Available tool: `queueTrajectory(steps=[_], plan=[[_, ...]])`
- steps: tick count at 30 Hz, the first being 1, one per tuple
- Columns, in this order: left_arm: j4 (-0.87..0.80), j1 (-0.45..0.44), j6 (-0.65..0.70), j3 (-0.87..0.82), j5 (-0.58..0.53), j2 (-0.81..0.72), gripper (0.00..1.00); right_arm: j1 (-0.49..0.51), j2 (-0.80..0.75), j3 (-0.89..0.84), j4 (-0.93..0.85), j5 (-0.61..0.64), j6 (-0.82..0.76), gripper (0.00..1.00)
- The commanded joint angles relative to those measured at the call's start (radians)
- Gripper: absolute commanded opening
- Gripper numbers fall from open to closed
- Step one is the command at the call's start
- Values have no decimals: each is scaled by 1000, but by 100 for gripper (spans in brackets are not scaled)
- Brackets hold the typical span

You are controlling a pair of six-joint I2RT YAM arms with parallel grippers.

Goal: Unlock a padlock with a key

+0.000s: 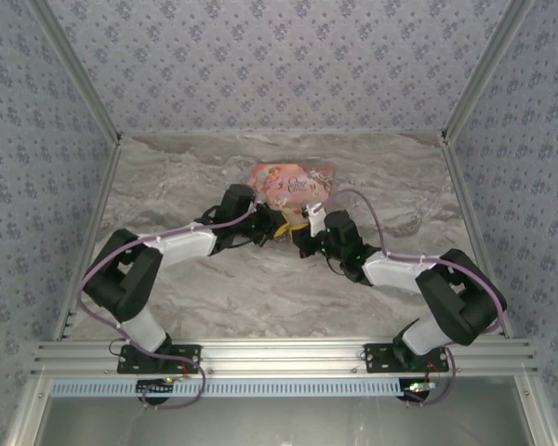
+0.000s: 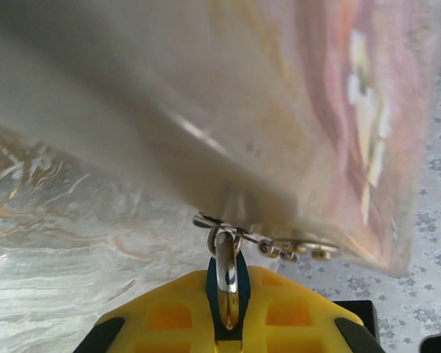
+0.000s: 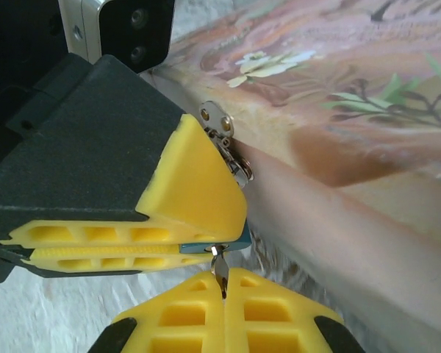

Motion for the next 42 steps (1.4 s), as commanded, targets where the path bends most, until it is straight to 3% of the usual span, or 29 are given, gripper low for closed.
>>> queueTrajectory(steps=[1,4,8,15,29,34,42], plan=[[55,-14,-40,-24,61,23,0,-18,12,-33,-27,106,8,0],[61,-18,-36,-24,53,34,0,-17,30,-45,-22,105,25,0],[45,-19,-20,-25,46,40,14,-18,49,-53,-23,110,41,0],[30,-14,-6,-48,30,31,27,-18,78,-69,-4,104,58,0],[-1,26,14,-82,15,-24,45,-22,89,-79,31,83,85,0],[-4,48,53,-80,19,-72,52,-52,73,-102,65,62,191,0],[-187,112,234,-2,-62,-231,75,-86,130,-109,153,-15,457,0]])
